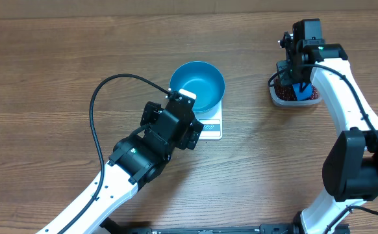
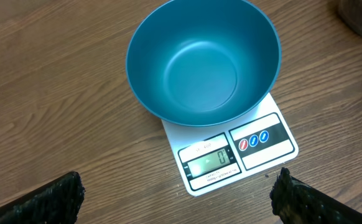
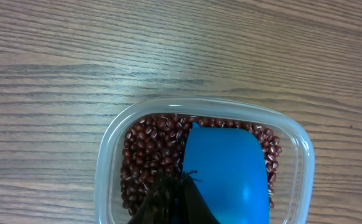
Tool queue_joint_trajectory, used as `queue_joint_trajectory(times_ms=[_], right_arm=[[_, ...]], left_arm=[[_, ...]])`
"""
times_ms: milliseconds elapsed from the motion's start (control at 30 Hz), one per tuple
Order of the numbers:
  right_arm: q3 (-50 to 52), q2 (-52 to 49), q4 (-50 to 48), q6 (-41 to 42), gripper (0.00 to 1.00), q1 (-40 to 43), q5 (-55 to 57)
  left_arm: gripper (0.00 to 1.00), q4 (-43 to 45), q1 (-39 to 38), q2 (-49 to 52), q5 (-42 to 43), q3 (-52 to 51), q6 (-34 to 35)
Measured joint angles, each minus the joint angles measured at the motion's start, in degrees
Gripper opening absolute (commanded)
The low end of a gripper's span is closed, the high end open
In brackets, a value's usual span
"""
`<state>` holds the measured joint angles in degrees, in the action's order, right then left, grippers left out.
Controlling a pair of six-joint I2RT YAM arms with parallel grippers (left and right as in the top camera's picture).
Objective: Scoop item into bowl and weigh 150g on scale
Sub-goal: 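Lower the blue scoop with the right gripper into the bean tub, then drag the blue scoop through the beans with the right gripper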
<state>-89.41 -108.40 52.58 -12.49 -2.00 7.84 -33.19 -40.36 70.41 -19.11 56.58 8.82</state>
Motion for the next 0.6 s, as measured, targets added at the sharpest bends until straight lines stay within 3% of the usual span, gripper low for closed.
queue_joint_trajectory(times_ms=[600], right_arm=[[0.0,-0.5,1.6,0.2,0.04,0.5,-6.0]], left_arm=[[1.0,0.0,0.0,0.0,0.0,0.0,0.0]])
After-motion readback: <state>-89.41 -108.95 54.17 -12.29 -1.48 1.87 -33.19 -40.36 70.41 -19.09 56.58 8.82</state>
